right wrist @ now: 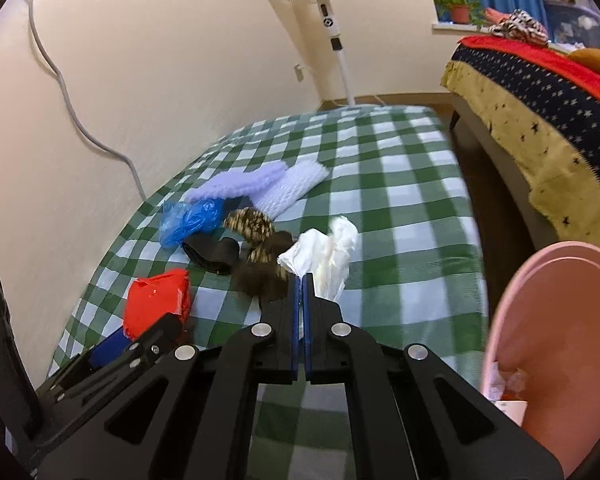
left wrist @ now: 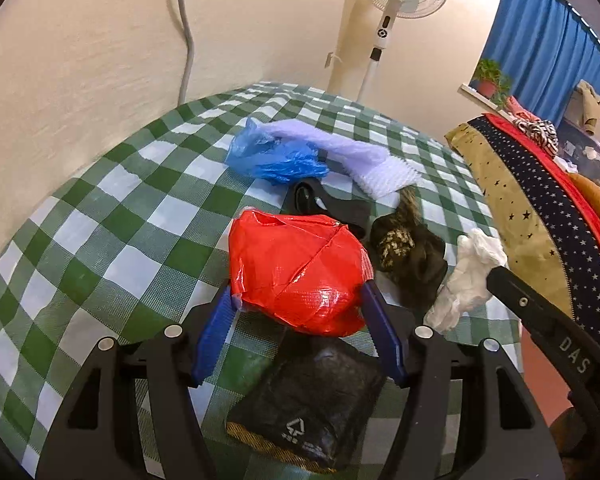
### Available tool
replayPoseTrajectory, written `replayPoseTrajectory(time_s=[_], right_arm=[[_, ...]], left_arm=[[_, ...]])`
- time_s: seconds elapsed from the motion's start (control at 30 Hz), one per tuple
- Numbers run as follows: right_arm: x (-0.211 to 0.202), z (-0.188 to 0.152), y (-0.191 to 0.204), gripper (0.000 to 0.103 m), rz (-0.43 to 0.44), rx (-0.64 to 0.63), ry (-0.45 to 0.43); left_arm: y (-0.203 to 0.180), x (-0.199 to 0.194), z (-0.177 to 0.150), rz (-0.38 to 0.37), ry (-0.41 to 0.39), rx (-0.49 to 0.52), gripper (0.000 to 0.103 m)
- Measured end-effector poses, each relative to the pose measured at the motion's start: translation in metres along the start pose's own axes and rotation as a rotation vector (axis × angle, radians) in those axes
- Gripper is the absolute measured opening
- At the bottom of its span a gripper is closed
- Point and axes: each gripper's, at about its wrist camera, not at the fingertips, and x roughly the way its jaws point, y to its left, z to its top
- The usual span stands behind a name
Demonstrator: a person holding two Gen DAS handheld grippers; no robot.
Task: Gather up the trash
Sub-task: 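Carry the red bag and white cloth in both grippers over the pink bin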
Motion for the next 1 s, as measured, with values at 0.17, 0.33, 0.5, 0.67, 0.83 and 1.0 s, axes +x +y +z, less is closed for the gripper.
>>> replayPoseTrajectory(time_s=[0.17, 0.33, 0.5, 0.67, 0.83, 1.0], right_arm=[[-0.023, -0.001, -0.001, 0.002, -0.034, -0.012, -0.029], [-0.046, -0.003, 0.000, 0.002, -0.075, -0.034, -0.057], [-0.065, -0.005, -0.002, 0.002, -0.100, -0.038, -0.081], [-0.085, -0.004, -0.008, 0.002, -0.113, -0.027, -0.100], [-0.104, -0.001, -0.018, 0.002, -0.127, -0.002, -0.124], [-0.117, -0.001, -0.026, 0.002, -0.142, 0.015, -0.136]], left_arm=[[-0.007, -0.014, -0.002, -0.019, -0.018, 0.024, 0.062], [-0.011, -0.027, -0.005, -0.029, -0.034, 0.046, 0.062], [-0.015, -0.037, -0.007, -0.037, -0.044, 0.064, 0.062], [-0.022, -0.046, -0.010, -0.046, -0.056, 0.092, 0.062], [-0.031, -0.054, -0.013, -0.056, -0.066, 0.119, 0.062], [-0.040, -0.060, -0.016, -0.069, -0.078, 0.143, 0.062]])
